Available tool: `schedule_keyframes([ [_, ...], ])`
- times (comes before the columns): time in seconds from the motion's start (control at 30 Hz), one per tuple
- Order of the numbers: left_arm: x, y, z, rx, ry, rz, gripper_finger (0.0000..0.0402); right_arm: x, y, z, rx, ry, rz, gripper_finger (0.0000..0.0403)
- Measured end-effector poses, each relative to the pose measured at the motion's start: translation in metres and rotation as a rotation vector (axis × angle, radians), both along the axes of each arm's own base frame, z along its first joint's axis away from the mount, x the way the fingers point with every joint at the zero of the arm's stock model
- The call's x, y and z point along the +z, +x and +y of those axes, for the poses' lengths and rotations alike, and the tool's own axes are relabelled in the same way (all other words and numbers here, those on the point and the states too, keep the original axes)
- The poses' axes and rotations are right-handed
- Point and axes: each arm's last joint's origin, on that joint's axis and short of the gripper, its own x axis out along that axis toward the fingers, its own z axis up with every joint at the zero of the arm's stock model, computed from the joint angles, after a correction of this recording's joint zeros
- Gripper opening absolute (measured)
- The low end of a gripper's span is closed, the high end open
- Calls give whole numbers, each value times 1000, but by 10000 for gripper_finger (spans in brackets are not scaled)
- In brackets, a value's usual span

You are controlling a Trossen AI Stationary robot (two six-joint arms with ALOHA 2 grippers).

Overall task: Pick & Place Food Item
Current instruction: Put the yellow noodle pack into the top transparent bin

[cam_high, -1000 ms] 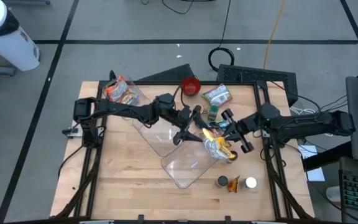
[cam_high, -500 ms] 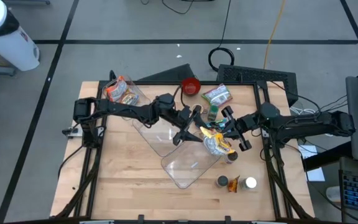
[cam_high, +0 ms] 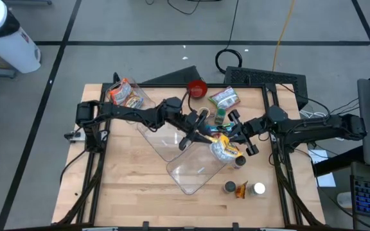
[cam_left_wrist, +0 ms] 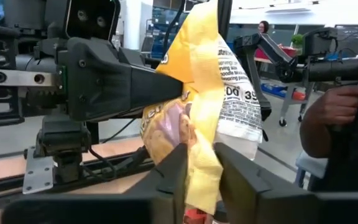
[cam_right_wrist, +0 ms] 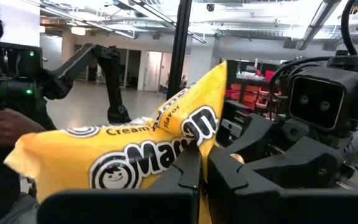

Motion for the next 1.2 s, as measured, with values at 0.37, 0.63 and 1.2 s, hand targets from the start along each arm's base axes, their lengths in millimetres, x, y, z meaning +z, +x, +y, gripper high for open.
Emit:
schedule_keyframes([
  [0.37,21,-21,34,-89,-103,85,9,1,0,-2,-59,89,28,41],
  [0.63,60,-59,43,115,33,98,4,-4,1,-2,-44,145,106,165],
  [1.2,58,-180,44,933,108,256,3,-7,2,-3,-61,117,127,215],
])
